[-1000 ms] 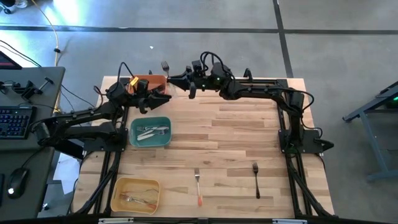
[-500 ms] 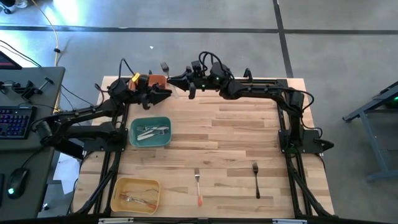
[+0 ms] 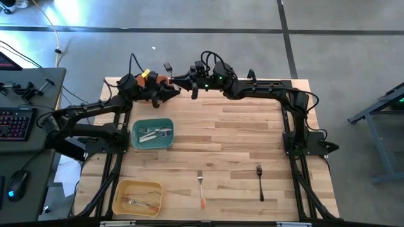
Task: Sort silverware by color (type)
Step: Put the white fork into the green bin
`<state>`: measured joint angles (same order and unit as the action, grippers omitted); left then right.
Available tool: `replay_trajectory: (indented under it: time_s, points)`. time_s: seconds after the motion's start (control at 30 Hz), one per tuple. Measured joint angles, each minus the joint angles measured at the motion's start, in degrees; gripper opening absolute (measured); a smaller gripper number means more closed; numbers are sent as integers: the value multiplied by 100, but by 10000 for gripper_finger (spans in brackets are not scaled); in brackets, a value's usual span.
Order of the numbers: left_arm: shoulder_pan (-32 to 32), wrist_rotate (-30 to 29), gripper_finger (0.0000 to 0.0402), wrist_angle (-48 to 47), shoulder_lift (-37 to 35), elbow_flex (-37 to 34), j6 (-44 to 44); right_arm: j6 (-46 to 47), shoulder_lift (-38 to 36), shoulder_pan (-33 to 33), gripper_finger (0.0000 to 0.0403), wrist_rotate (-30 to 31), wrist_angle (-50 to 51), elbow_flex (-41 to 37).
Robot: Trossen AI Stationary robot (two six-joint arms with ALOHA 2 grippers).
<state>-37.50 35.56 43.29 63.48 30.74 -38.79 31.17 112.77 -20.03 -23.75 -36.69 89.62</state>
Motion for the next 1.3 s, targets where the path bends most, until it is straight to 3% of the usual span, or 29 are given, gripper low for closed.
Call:
replay_trajectory:
  time_s: [0.17, 0.33, 0.57, 0.77, 1.03, 1.2, 1.3]
  points:
    - [0, 80, 20, -47, -2, 148, 205, 10, 0, 15, 1, 31, 61, 0]
    - [7, -88, 23, -205, -4, 159, 171, 240, 0, -22, 26, 48, 138, 0]
    - [0, -372, 19, -724, -44, 162, 203, 664, 0, -149, 95, 46, 289, 0]
    - [20, -433, 19, -1269, -295, 162, 387, 803, 0, -264, 119, -443, 278, 0]
    - [91, -258, 19, -2554, -1072, 162, 603, 696, 0, -435, 73, -657, 269, 0]
    - [416, -170, 19, -3695, -1628, 162, 808, 429, 0, -655, 17, -657, 307, 0]
    - [684, -172, 19, -4514, -1843, 162, 870, 338, 0, -816, 5, -672, 345, 0]
